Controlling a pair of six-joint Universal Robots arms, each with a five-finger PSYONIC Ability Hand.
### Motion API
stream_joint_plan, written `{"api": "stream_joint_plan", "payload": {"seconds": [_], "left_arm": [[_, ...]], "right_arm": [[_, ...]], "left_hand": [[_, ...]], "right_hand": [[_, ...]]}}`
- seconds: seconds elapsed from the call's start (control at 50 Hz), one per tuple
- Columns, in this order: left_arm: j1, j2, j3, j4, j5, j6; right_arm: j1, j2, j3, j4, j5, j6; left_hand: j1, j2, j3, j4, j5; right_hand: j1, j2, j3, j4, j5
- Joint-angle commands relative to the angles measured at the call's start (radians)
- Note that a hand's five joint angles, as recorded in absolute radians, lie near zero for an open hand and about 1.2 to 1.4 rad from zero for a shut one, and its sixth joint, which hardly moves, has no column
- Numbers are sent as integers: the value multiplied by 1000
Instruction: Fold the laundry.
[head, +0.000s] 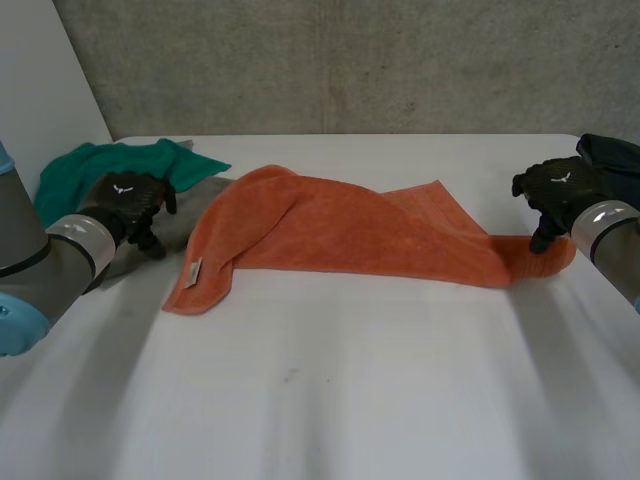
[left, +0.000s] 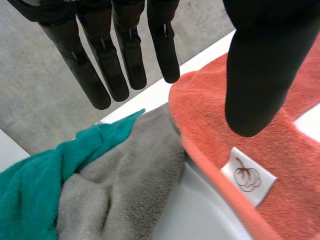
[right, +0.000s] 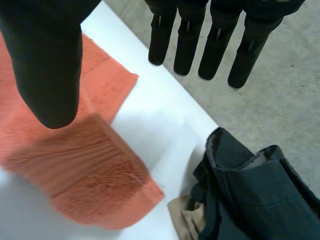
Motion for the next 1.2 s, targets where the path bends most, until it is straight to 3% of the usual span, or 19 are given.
{"api": "stream_joint_plan", "payload": {"seconds": [0.02, 0.18, 0.28, 0.32, 0.34, 0.6, 0.8, 0.88, 0.96, 1.1, 1.2], "left_arm": [[-59, -4, 27, -154, -40, -40], [-116, -67, 34, -157, -90, -40], [-141, -97, 37, -145, -97, -39], [-147, -105, 37, -139, -97, -37], [-155, -113, 40, -130, -98, -36], [-175, -206, 95, -50, -144, 35], [-178, -286, 164, -39, -196, 73], [-178, -314, 192, -37, -198, 92], [-175, -332, 225, -36, -207, 109], [-175, -190, 203, -44, -235, 87], [-175, 40, 114, -39, -195, 31]], "right_arm": [[44, -3, -1, 105, 71, -59], [68, 118, 9, -58, 122, -91], [65, 192, 2, -158, 135, -131], [64, 198, 0, -171, 139, -144], [64, 194, 0, -194, 139, -148], [61, -42, 140, -323, 47, -47], [79, -29, 140, -313, 45, -42], [79, -21, 137, -303, 45, -68], [79, -26, 134, -288, 50, -85], [70, -125, 140, -215, 85, -105], [18, -283, 141, -144, 71, -107]], "left_hand": [[-51, -60, -64, -56, -53], [-143, -152, -156, -148, -145], [-148, -158, -162, -154, -151], [-151, -161, -165, -157, -154], [-154, -164, -168, -160, -157], [-119, -129, -133, -124, -122], [-49, -59, -63, -54, -51], [188, 179, 175, 183, 186], [801, 792, 788, 796, 799], [802, 793, 789, 797, 800], [802, 793, 789, 797, 800]], "right_hand": [[-102, -94, -101, -103, -77], [-15, -7, -13, -15, 11], [220, 228, 222, 220, 245], [422, 430, 423, 421, 447], [897, 905, 899, 897, 923], [902, 910, 904, 902, 927], [902, 910, 904, 902, 927], [902, 910, 904, 902, 927], [902, 910, 904, 902, 927], [902, 910, 904, 902, 927], [902, 910, 904, 902, 927]]}}
